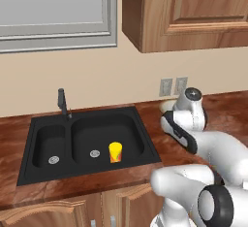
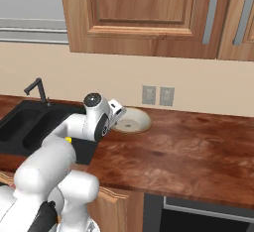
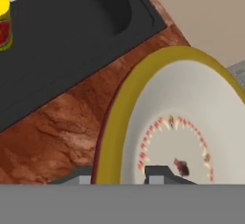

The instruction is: Place the bowl in the left basin and the cup in the right basin of the sink.

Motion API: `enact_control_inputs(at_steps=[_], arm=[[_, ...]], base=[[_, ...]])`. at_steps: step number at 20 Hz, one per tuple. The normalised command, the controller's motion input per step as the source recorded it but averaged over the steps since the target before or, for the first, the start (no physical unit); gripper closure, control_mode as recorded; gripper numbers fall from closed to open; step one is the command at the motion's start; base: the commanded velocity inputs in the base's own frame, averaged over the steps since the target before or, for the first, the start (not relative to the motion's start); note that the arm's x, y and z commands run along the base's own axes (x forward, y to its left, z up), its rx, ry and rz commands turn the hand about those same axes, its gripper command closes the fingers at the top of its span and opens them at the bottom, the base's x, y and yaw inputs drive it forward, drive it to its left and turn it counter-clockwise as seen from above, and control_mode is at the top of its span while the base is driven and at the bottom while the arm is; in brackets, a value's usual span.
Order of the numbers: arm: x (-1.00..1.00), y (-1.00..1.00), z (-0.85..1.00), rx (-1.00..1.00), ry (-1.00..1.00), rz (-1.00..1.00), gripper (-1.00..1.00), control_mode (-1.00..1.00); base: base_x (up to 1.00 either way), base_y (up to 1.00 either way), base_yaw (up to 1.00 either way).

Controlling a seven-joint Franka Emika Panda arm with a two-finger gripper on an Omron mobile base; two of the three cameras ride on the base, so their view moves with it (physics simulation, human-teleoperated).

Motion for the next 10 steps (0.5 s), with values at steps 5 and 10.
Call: enact_control_inputs(at_steps=[5,10], arm=[[-0.7,0.0,0.32,-0.03,-0.01,0.19,1.0,-1.0],[-0.63,0.0,0.23,-0.03,-0.01,0.2,1.0,-1.0]], base=[[0.0,0.0,0.0],[0.0,0.0,0.0]])
